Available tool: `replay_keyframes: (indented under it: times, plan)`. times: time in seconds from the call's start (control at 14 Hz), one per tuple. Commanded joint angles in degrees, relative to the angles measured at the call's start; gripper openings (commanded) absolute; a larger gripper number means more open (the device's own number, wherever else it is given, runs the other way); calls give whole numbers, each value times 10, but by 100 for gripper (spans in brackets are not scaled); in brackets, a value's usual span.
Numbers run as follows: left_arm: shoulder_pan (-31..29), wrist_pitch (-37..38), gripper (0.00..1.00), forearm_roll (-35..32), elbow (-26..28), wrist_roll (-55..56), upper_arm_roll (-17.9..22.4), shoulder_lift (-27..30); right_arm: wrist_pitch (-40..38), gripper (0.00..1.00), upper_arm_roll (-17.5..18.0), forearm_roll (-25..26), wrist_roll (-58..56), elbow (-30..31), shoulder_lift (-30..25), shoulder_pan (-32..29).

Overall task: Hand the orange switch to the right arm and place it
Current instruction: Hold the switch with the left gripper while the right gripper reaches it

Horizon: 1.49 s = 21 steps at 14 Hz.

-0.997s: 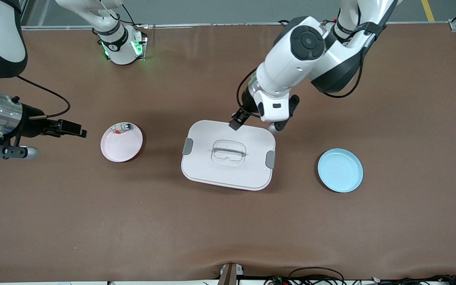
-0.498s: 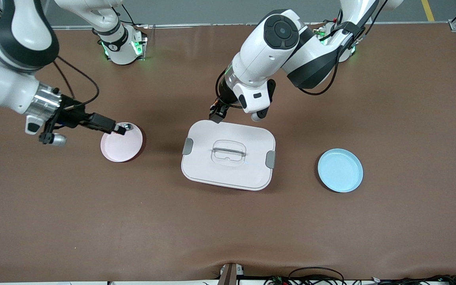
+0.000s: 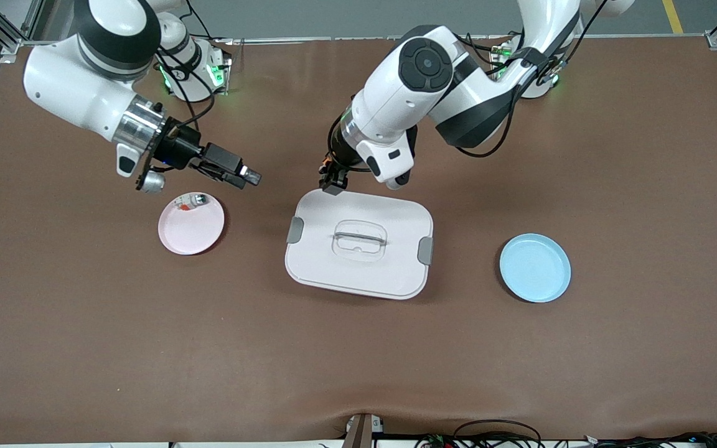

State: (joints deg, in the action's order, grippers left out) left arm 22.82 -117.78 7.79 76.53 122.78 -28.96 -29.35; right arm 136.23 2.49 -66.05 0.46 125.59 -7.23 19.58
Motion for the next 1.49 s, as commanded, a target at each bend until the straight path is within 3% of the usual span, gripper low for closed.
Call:
replay_keyframes:
  times: [0.0, 0.5, 1.0, 1.21, 1.42]
  plan:
    - [7, 14, 0, 8, -23, 9, 3, -9, 7, 100, -6, -27, -50, 12, -1, 21]
    - [4, 14, 0, 6, -23, 5, 7, -5, 41, 100, -7, -30, -53, 7, 27, 93]
    - [3, 14, 0, 5, -23, 4, 7, -6, 46, 100, -6, -36, -49, -26, 43, 111]
    - [3, 14, 0, 5, -23, 3, 7, -6, 110, 100, -6, -73, -52, -45, 75, 150]
    - [2, 14, 0, 5, -23, 3, 7, -8, 125, 100, -6, -76, -55, -61, 99, 163]
